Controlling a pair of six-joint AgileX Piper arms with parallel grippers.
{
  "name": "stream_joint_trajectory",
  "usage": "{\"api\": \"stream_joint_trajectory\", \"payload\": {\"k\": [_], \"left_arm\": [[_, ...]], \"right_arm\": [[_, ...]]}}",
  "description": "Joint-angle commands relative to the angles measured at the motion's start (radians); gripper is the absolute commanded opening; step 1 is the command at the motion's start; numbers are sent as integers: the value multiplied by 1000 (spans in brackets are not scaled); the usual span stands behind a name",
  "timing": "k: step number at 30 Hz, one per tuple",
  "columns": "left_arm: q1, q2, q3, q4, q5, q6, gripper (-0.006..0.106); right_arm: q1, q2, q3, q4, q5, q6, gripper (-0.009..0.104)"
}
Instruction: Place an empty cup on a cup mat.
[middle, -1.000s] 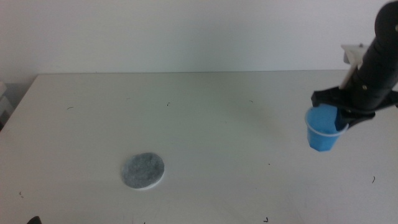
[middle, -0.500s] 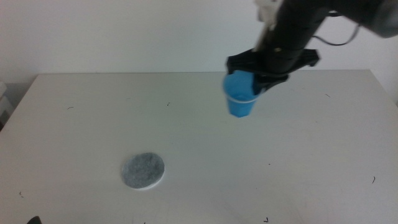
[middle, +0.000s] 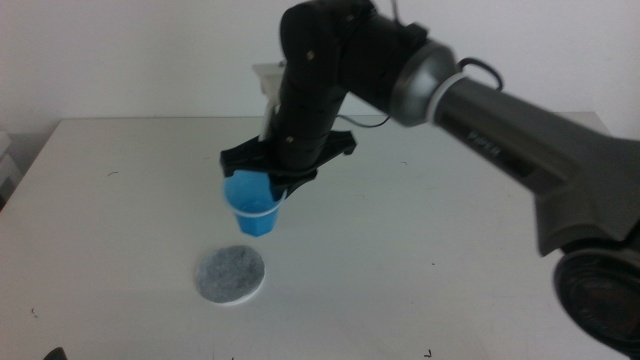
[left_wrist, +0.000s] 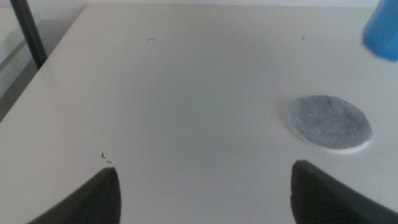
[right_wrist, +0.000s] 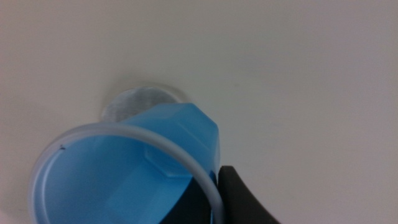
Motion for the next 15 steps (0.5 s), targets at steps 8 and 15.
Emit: {"api": "stream_joint_trajectory", "payload": {"k": [8,15], "left_arm": [[1,-13,-6,0,-68,-11,105],[1,-13,-6,0,-68,-11,105]], "right_arm": [[59,48,-96,19,43,3,0],[88,87,-96,15,1,1,0]]}}
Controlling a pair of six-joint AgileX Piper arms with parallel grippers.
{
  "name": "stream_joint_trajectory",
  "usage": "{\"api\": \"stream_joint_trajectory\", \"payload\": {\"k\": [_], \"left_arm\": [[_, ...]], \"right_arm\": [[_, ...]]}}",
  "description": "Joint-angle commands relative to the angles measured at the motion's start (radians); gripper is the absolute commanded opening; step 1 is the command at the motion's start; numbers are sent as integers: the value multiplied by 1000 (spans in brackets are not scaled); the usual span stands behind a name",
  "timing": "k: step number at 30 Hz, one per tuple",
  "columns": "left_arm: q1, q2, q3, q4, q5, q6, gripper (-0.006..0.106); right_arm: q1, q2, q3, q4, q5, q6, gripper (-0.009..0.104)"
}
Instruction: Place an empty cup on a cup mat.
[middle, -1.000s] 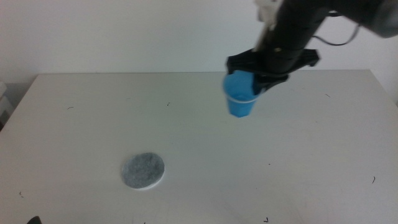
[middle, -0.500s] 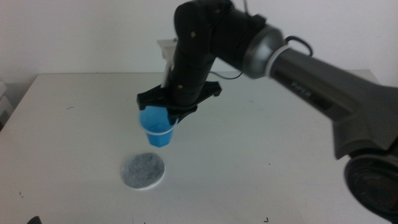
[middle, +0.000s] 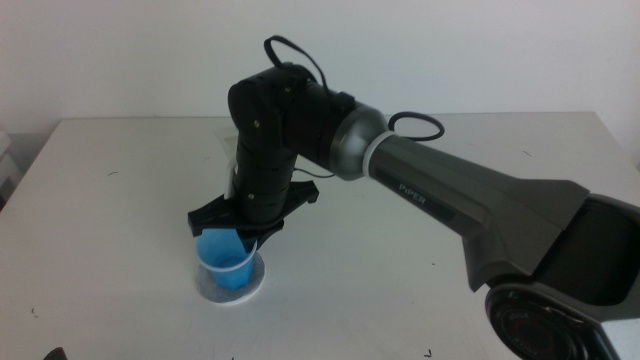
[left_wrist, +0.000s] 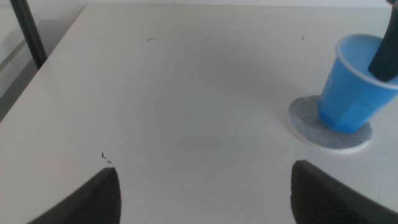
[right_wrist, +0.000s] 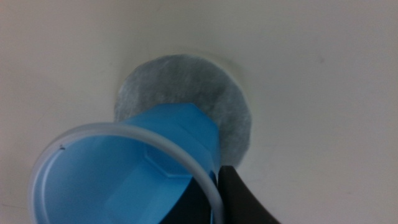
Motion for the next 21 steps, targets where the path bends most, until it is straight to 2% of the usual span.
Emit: {"api": "stream_joint_trajectory", "payload": {"k": [1,14,18,21], "left_arm": [[1,-13,-6,0,-68,-11,105],[1,-13,-6,0,-68,-11,105],[1,-13,-6,0,-68,-11,105],[1,-13,-6,0,-68,-11,105]], "right_arm": [[10,-61,-34,-8,-3,-1,0],[17,-42,-39,-31,0,-28,1],[17,-42,-51,-34,0,-21,8],[17,-42,-70,-36,5,-12,19]]}}
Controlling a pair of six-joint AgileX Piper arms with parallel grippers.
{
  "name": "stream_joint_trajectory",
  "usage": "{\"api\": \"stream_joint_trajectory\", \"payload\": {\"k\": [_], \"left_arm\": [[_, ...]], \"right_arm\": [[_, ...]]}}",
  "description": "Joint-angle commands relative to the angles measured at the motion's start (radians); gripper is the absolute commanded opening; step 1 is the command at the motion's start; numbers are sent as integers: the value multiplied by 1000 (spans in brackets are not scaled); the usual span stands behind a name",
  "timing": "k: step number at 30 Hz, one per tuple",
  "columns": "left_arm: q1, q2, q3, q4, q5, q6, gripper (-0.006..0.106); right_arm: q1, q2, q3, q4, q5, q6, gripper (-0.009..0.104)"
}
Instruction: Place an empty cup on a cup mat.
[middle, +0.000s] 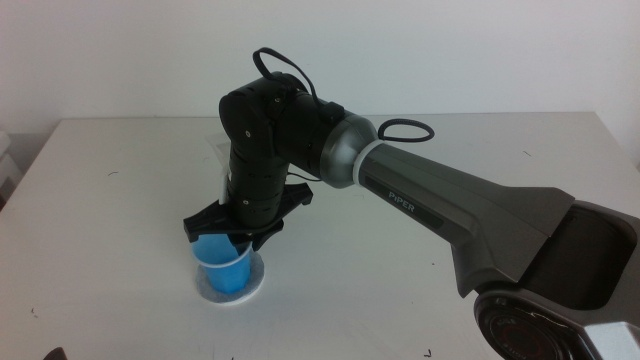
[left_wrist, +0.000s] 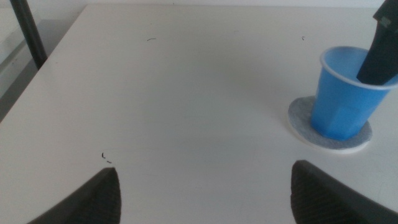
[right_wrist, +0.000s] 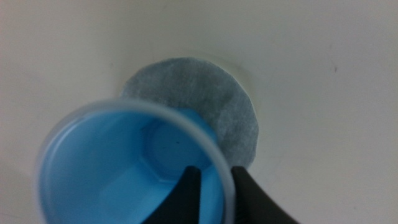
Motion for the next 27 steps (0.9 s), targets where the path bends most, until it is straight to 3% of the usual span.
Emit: {"api": "stream_joint_trajectory", "payload": {"k": [1,11,18,27], "left_arm": [[1,-13,-6,0,-68,-11,105],[1,-13,-6,0,-68,-11,105],[1,-13,-6,0,-68,-11,105],[1,-13,-6,0,-68,-11,105]], "right_arm": [[2,-71,-53,-17,14,5,24],[-8,-94,-165,-43,55,14,64],[-66,-253,-131,-66,55,13,67],[-170,-589,179,-144,30,13,67]]}}
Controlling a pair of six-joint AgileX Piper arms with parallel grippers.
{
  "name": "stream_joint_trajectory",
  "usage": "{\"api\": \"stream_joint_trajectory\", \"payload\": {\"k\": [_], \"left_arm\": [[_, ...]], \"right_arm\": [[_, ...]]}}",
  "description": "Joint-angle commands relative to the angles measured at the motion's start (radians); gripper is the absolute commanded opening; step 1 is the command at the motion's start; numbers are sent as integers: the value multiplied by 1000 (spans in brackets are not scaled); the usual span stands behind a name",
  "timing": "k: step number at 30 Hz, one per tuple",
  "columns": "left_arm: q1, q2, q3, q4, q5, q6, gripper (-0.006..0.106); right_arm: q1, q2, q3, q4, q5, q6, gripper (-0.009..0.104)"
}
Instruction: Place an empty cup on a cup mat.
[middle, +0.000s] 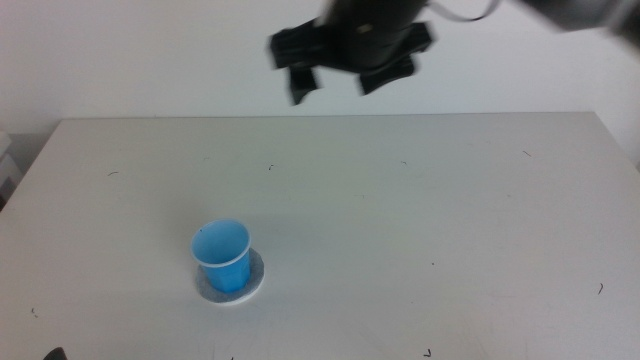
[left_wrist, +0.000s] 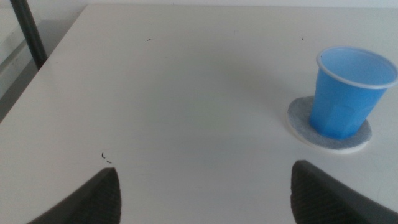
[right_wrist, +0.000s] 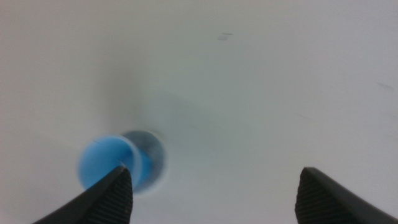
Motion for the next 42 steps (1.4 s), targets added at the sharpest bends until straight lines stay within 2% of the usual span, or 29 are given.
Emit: {"api": "stream_joint_trajectory", "payload": {"k": [1,11,15,20,25,31,35,42], "left_arm": [[1,-13,-6,0,-68,-11,105],[1,-13,-6,0,-68,-11,105],[1,-13,-6,0,-68,-11,105],[1,-13,-6,0,-68,-11,105],[1,-13,-6,0,-68,-11,105],[1,-13,-6,0,-68,-11,105],[1,-13,-6,0,-68,-11,105],[1,-13,-6,0,-68,-11,105]], "right_arm": [[-43,-170,81,-38,3,0,67],[-265,-655,572,-73,-158,77,67],[-351,-835,750,-106,-180,79,67],[-432,-1088,968,-111,-261,77,67],[-442,-1303,1192,-134,-423,47,67],[-442,-1538,1442,-123,-652,-105,68],[-442,-1657,1588,-103,-815,-172,74],[-442,-1791,1832,-108,-1080,-242,83]]}}
